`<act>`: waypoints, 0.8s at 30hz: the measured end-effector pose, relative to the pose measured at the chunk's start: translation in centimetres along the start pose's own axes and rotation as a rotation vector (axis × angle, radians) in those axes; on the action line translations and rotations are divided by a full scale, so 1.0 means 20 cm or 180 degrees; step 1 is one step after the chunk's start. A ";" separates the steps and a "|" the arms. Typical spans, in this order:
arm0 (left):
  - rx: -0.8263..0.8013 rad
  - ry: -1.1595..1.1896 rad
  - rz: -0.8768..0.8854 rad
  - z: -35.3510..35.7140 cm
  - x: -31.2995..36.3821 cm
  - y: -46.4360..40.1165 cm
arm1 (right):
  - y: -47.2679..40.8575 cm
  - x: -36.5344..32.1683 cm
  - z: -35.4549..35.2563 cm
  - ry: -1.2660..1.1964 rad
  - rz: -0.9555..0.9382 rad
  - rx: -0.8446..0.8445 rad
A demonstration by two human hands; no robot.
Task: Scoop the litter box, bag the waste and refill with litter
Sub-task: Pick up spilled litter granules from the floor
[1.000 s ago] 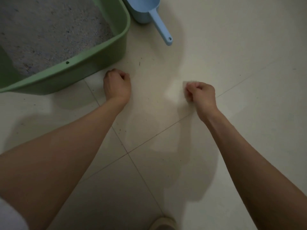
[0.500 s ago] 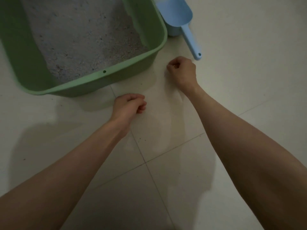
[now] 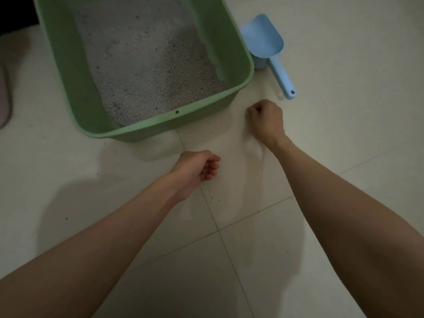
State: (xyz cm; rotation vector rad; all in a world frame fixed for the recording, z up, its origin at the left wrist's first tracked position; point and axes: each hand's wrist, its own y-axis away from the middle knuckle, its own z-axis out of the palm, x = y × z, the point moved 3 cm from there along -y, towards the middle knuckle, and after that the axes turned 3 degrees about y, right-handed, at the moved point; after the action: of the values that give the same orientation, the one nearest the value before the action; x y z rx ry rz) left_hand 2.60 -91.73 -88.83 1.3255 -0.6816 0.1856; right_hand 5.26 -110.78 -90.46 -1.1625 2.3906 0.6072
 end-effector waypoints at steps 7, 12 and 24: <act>-0.0495 -0.0573 0.0012 -0.02 0.08 0.13 | 0.29 -0.01 -0.04 -0.3995 0.2321 0.0027; -0.1244 -0.1671 0.0089 -0.06 0.29 0.35 | 0.46 -0.15 -0.18 -0.5472 0.2464 -0.0436; 0.0190 -0.2455 0.1749 -0.80 1.22 1.10 | 0.65 -1.38 -0.58 -0.3730 0.0944 -0.1628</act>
State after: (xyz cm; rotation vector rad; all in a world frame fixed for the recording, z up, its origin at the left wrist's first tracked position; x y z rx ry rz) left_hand 16.65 -77.16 -58.39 1.2262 -1.7051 0.1299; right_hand 8.38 -92.63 -63.56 -0.3446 1.3856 1.5282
